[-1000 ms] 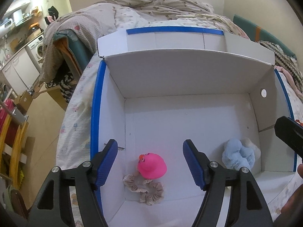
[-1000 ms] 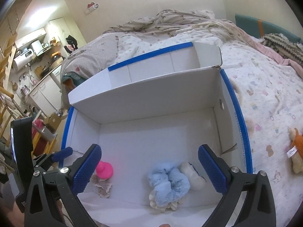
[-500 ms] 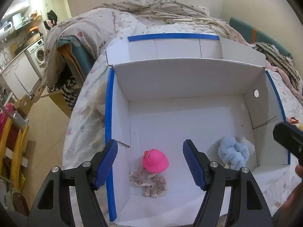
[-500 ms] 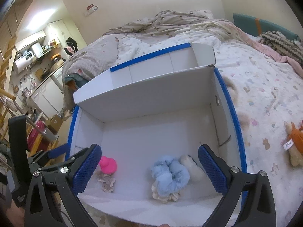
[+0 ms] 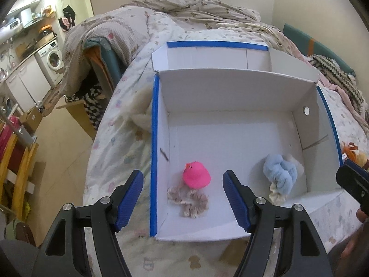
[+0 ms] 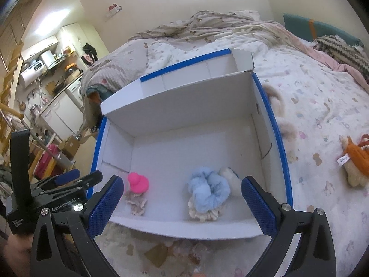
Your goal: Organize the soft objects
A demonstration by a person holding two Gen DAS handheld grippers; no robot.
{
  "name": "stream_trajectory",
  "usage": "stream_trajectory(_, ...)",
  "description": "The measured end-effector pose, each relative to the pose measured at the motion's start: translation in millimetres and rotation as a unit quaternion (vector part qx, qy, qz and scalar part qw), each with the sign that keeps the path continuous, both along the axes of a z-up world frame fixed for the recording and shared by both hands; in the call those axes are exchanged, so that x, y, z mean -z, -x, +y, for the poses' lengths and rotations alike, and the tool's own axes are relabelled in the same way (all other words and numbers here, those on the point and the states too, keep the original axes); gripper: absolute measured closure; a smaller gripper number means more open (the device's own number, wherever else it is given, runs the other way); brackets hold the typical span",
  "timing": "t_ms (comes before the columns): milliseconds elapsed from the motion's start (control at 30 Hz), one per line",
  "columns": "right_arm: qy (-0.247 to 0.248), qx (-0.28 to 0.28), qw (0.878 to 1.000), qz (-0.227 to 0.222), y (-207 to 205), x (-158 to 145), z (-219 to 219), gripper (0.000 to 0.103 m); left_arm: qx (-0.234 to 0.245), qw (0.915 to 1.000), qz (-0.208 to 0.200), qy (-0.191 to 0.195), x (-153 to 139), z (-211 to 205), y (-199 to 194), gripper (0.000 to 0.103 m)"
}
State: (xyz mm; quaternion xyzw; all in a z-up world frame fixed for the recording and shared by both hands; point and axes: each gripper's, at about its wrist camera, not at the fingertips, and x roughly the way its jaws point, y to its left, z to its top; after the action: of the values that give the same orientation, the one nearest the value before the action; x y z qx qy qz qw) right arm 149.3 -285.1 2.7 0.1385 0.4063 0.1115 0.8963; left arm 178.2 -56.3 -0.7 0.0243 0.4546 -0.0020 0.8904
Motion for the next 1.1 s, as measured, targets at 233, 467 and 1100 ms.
stream_trajectory(233, 0.003, 0.0, 1.0, 0.009, 16.6, 3.2, 3.6, 0.0, -0.014, 0.9999, 0.004, 0.008, 5.2, 13.5, 22.5, 0.034)
stream_trajectory(467, 0.003, -0.001, 0.999, 0.037, 30.6, 11.8, 5.8, 0.0, -0.025, 0.9994, 0.017, 0.018, 14.4, 22.5, 39.3, 0.034)
stream_trajectory(1100, 0.004, 0.048, 0.977, 0.208, 35.5, 78.9, -4.3, 0.0, -0.016, 0.9971, 0.066, 0.035, 46.6, 25.8, 58.4, 0.034)
